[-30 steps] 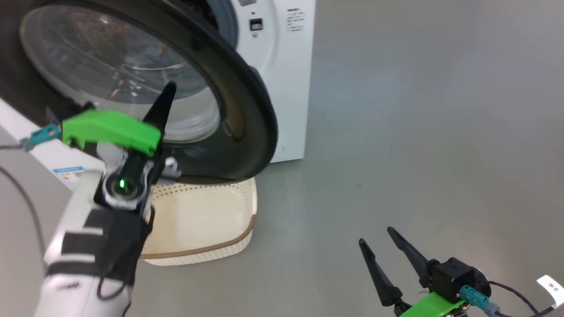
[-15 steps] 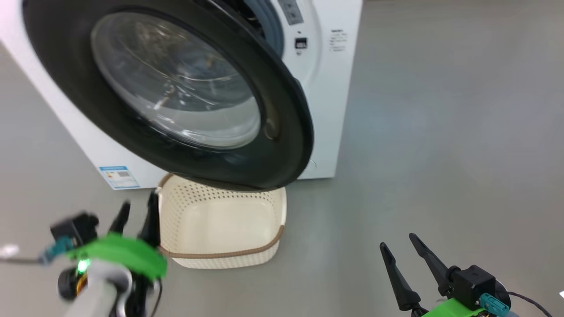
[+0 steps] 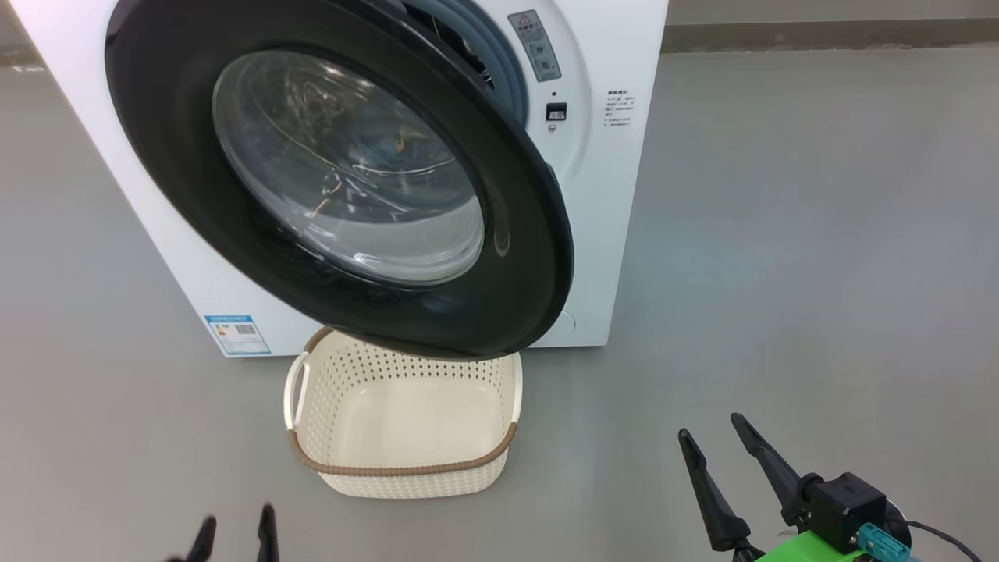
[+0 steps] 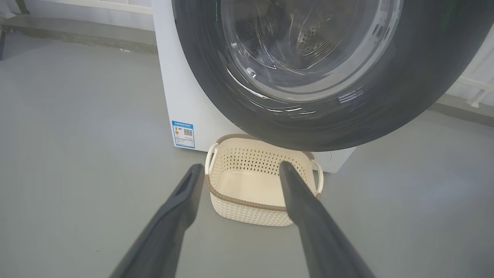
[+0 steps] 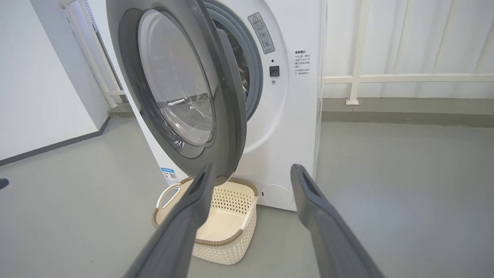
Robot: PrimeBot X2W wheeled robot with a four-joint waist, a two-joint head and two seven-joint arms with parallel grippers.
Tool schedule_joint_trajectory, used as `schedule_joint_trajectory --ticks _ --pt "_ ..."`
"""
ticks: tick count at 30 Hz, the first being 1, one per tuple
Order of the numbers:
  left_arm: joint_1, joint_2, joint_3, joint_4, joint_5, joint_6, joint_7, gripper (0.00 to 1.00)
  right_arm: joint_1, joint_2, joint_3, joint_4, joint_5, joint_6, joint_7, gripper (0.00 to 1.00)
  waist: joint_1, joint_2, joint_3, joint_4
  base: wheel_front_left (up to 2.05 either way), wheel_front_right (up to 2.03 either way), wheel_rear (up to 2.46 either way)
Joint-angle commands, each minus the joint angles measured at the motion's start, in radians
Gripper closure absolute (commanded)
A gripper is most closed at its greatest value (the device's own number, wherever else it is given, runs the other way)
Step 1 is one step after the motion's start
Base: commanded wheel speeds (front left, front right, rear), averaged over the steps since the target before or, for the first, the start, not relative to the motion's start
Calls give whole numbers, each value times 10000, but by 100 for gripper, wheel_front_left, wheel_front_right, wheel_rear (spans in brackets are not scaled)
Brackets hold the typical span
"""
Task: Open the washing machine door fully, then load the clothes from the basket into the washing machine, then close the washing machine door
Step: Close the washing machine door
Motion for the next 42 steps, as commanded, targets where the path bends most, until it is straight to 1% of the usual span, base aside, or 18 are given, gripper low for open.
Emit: schedule_joint_trajectory --ticks 1,6,12,22,23,24,25,34,42 --pt "-171 131 452 -303 153 71 -103 0 -12 15 174 -276 -115 88 -49 0 1 0 -26 -32 0 0 0" --pt "659 -362 1244 -691 524 81 -104 0 12 45 118 -324 -129 88 -49 0 1 0 -76 -109 0 0 0" --pt "1018 -859 1838 -809 926 -230 -104 0 50 58 72 -310 -134 88 -49 0 1 0 -120 -135 0 0 0" --pt "1026 -1237 2428 -624 1435 -767 -104 0 24 74 37 -296 -135 88 -49 0 1 0 -142 -179 0 0 0" --pt "1027 -1271 2471 -611 1476 -806 -104 0 28 74 23 -287 -134 88 -49 16 1 0 -144 -175 0 0 0" --pt "1027 -1303 2510 -595 1517 -841 -104 0 29 77 -6 -280 -131 88 -49 76 1 0 -146 -172 0 0 0" --pt "1024 -1335 2547 -581 1554 -875 -104 0 28 91 -70 -304 -112 88 -49 100 1 0 -146 -167 0 0 0" --pt "985 -1570 2861 -488 1847 -1197 -104 0 -30 166 -123 -230 -82 88 -49 100 1 0 -125 -139 0 0 0" --pt "984 -1693 3006 -517 1998 -1300 -105 0 -94 178 -211 -104 -53 88 -49 100 1 0 -83 -144 0 0 0"
